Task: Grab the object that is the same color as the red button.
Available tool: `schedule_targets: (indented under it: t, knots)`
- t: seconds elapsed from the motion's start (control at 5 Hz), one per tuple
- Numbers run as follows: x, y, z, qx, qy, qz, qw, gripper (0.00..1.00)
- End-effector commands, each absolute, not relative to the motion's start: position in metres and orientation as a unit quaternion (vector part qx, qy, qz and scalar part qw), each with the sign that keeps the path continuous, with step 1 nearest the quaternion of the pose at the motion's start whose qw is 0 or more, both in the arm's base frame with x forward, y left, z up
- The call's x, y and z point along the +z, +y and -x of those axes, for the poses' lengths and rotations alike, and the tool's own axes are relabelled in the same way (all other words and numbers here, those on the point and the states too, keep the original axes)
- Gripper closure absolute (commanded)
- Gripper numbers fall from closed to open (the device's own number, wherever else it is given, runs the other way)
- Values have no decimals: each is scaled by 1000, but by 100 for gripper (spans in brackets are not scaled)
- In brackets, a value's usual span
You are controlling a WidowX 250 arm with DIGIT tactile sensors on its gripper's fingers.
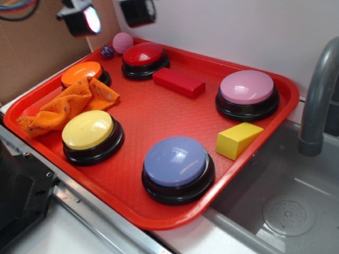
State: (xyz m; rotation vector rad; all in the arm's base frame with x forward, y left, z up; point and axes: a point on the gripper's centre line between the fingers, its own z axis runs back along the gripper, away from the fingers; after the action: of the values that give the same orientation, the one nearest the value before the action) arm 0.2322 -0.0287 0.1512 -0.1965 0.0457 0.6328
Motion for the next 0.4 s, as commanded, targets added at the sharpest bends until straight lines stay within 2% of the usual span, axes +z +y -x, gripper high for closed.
schedule_targets:
  t: [0.0,0.2]
  knots:
    - [98,-13,-290,481,-7,73,874,0]
    - [79,-9,-299,529,-8,67,846,0]
